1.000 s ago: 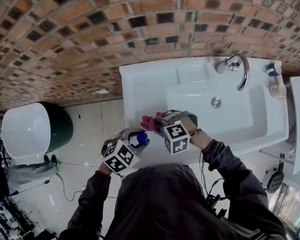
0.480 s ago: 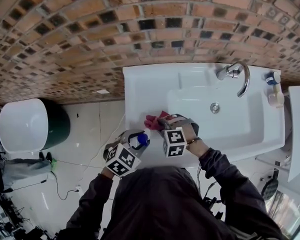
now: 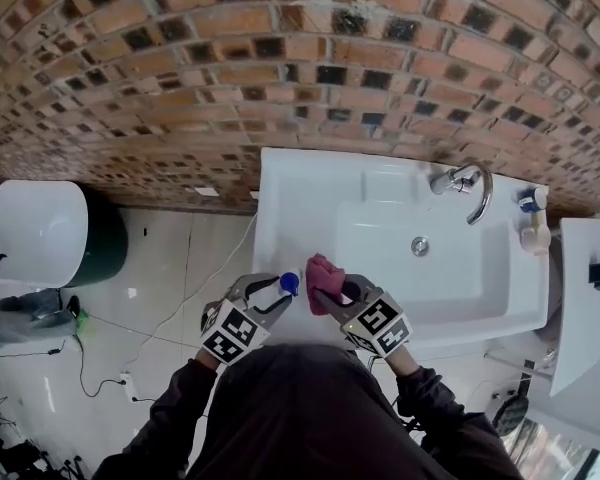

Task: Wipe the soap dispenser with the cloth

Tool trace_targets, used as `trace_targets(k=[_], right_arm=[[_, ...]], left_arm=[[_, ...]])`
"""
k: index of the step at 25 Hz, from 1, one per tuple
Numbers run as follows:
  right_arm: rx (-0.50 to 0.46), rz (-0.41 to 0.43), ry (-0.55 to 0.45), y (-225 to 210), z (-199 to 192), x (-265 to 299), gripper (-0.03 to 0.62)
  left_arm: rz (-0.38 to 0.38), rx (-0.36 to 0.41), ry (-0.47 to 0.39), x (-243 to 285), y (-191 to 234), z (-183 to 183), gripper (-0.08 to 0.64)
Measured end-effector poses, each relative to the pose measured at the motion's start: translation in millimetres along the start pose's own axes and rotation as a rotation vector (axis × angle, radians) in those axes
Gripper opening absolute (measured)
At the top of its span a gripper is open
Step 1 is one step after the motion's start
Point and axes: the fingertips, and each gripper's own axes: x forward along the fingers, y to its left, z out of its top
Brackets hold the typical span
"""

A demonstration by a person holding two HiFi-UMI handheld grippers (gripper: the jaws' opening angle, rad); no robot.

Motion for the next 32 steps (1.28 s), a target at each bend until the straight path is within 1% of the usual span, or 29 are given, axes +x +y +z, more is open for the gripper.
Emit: trace_targets(k=[3,8,10,13,15,17,32], right_arm=[[0.129,0.005,-0.071,12.3,6.7,-9.1,0.061],[0.240,-0.023,-0.116,25.8,6.8,-16.3,0.061],[0.260,-0.032,-0.127,33.5,6.1,-17.9,0.061],[0.215,-0.072,-0.118,43.0,5.0,-19.8,0.058],[0.177,-0.089,-0.108,49.5,5.7,-19.6,0.057],[0.160,-0.097,-0.106,55.8,7.3,-18.6,0.057],[0.132,-0.128,-0.098,91.6,1.5,-14.5,0.057]], left_arm=[[0.011,-0.026,-0.064,-13.6,-4.5,5.0,0.176],[-0.008,-0.085,-0.169,-29.8,-19.4,9.5,0.175],[-0.020,-0.120,-0.203,-35.8,-25.0,7.6,0.173],[-0.026,-0.144,-0.226,-42.2,-30.5,1.9,0.169],[-0.033,-0.143,-0.233,-44.8,-33.6,-1.8,0.163],[-0.039,-0.136,-0.239,-47.7,-36.1,-4.1,0.160],[-0.077,-0.105,-0.253,-63.8,-52.9,-17.0,0.153]])
